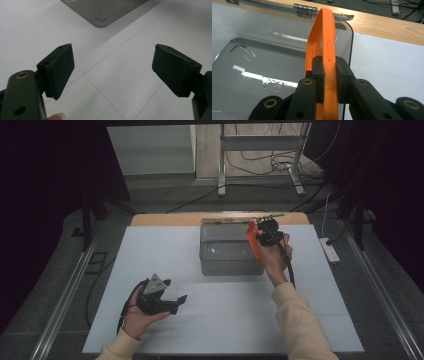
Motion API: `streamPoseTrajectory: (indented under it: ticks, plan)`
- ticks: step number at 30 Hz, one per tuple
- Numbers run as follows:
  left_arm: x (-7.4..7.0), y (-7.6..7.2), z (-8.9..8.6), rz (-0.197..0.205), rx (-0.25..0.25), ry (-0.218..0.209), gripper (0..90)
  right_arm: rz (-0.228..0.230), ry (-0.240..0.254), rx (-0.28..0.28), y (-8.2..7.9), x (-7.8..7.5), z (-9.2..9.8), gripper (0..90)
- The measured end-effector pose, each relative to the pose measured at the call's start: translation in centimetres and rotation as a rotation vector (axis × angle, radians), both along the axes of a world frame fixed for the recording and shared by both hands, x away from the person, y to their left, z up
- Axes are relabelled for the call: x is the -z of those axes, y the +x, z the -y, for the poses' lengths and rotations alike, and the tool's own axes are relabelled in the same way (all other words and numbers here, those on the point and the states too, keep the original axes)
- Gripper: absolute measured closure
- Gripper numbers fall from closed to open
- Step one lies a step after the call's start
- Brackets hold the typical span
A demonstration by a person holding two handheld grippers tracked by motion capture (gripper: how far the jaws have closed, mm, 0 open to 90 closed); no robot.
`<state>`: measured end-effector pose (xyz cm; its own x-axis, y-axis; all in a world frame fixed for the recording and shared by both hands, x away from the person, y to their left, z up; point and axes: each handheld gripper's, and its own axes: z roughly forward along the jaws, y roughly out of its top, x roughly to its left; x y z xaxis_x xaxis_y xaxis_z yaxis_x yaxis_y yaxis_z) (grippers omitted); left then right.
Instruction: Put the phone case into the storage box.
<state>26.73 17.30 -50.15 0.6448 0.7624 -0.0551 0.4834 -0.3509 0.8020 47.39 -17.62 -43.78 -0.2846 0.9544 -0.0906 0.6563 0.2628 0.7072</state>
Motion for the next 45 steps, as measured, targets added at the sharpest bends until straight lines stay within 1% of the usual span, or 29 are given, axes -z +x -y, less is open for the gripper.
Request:
streamPoseTrajectory:
  ticks: [12,24,38,45]
  plan:
    - [0.03,0.03,0.00,-0.001,0.001,0.001,18.0,-0.011,-0.004,0.002,0.14,0.41,-0.06,79.5]
    - [0.03,0.03,0.00,-0.001,0.001,0.001,18.0,-0.013,-0.002,0.000,0.17,0.42,-0.04,79.5]
    - [-0.02,0.01,-0.03,0.001,-0.002,-0.001,18.0,-0.019,-0.011,0.001,0.29,0.36,-0.08,79.5]
    - [-0.04,-0.01,-0.03,0.001,-0.002,-0.003,18.0,-0.034,-0.017,0.003,0.39,0.22,-0.09,79.5]
